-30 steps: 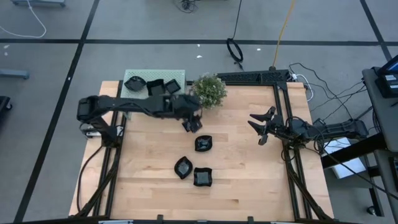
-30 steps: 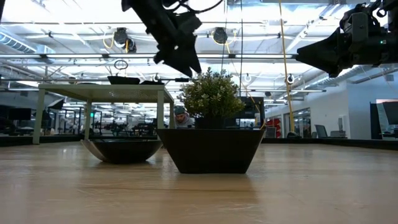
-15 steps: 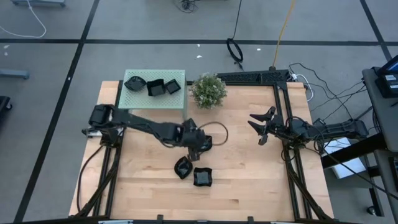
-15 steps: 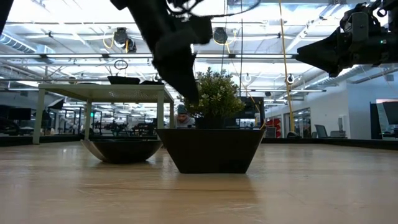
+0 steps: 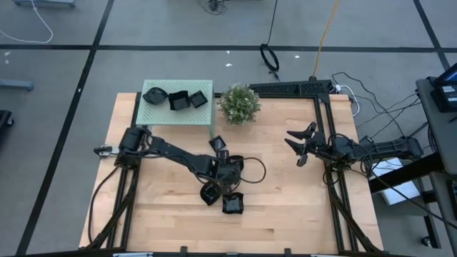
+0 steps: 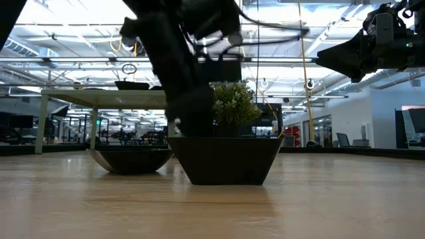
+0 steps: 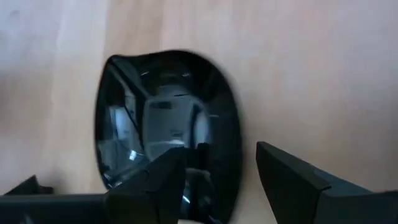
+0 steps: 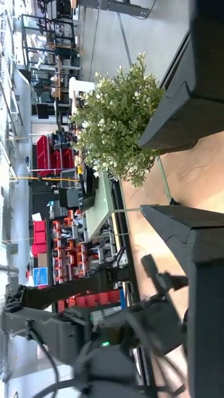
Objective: Pick & Place Mini shaped plates
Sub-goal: Stack the leaf shape plate on top of the leaf shape plate on the shelf
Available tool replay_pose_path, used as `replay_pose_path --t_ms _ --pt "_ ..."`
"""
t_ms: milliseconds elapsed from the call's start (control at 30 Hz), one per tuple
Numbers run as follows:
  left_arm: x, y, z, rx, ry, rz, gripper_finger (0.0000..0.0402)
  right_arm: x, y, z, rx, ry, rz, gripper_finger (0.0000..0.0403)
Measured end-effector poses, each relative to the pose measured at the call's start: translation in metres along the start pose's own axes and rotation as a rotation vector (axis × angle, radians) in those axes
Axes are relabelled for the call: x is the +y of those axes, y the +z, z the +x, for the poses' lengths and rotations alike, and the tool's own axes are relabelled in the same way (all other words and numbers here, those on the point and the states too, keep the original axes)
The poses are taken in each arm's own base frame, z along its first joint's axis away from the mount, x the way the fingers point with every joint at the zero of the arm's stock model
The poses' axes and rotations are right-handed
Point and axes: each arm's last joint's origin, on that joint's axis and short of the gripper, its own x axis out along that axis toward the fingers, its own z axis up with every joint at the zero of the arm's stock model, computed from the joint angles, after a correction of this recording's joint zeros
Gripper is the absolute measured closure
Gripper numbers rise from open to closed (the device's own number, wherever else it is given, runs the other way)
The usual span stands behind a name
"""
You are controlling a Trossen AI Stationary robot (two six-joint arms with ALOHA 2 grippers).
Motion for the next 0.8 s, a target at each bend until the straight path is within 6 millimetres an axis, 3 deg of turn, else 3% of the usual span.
replay_pose_path --t_ms 167,333,467,667,800 --pt "0.001 0.0 0.015 -0.02 0.076 0.002 0.0201 0.0 0.0 0.0 0.0 0.0 0.0 0.0259" --pt "0.003 0.0 0.017 -0.019 0.081 -0.004 0.0213 0.0 0.001 0.0 -0.005 -0.001 0.002 0.0259" --pt "0.003 0.0 0.018 -0.024 0.072 -0.006 0.0265 0.0 0.0 0.0 -0.004 0.0 0.002 0.0259" --pt "0.003 0.001 0.015 -0.018 -0.001 0.0 0.0384 0.0 0.0 0.0 -0.004 0.0 0.001 0.0259" --pt "0.007 0.006 0.0 -0.051 -0.029 -0.004 0.0388 0.0 0.0 0.0 -0.003 0.0 0.001 0.0259"
